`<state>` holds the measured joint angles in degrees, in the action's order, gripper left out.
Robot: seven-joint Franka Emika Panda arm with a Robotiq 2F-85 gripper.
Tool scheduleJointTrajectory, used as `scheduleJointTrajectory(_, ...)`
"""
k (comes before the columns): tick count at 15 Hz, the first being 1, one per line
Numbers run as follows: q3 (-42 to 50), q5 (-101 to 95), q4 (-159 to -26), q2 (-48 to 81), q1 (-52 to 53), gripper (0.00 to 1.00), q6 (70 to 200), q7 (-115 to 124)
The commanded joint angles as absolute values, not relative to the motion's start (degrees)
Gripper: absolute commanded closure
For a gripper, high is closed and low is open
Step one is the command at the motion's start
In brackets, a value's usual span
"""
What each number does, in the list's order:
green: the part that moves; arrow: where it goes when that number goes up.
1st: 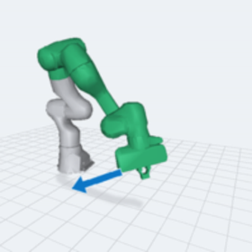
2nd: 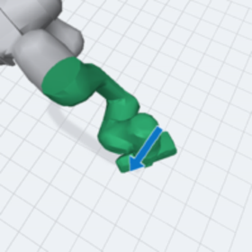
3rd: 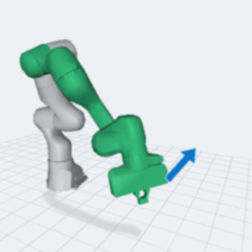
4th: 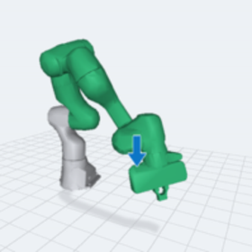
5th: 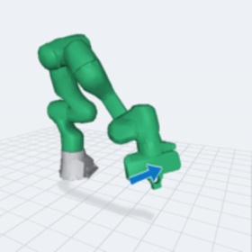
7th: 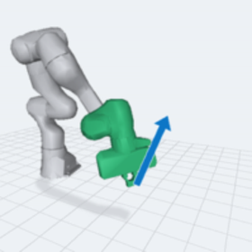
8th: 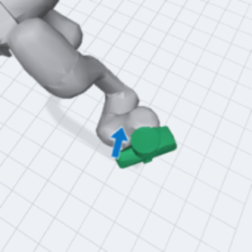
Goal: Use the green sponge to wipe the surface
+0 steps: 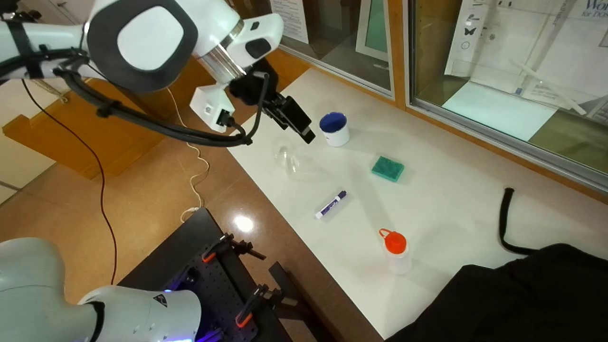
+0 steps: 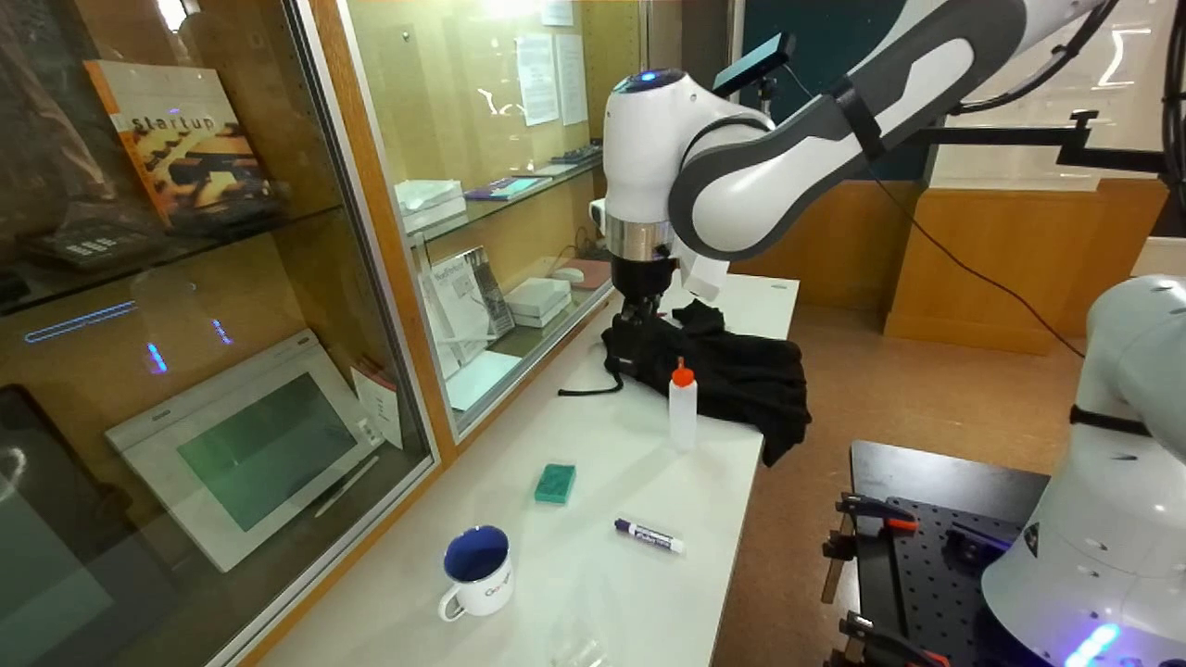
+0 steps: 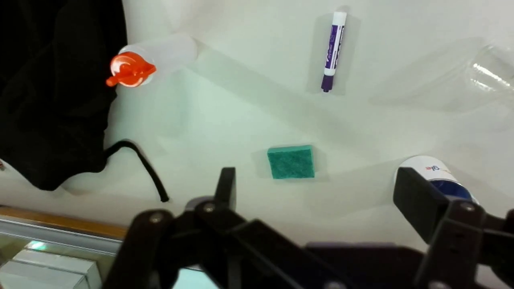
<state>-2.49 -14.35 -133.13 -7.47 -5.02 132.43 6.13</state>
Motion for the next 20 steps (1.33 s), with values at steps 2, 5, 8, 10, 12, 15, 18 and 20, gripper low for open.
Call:
scheduleJointTrajectory(2,-0.42,-10.86,-129.61,-3.06,-4.0,0.0,131.41,4.67)
scheduleJointTrajectory(5,1.39,-2.09,-125.15,4.27,-4.01,0.0,130.91,-1.65)
scheduleJointTrajectory(8,1.66,2.66,-119.54,12.94,-4.58,0.0,131.66,-6.96)
scheduleJointTrajectory(10,1.5,2.34,-115.48,18.86,-4.63,0.0,133.56,-7.23)
scheduleJointTrajectory(12,1.3,1.91,-112.05,24.17,-4.48,0.0,138.05,-6.07)
scheduleJointTrajectory(15,1.65,0.63,-107.37,31.42,-3.54,0.0,145.81,-3.09)
scheduleJointTrajectory(18,1.38,0.48,-108.42,31.67,-3.99,0.0,146.47,-3.52)
scheduleJointTrajectory(20,1.31,0.4,-107.28,33.63,-3.87,0.0,146.56,-3.15)
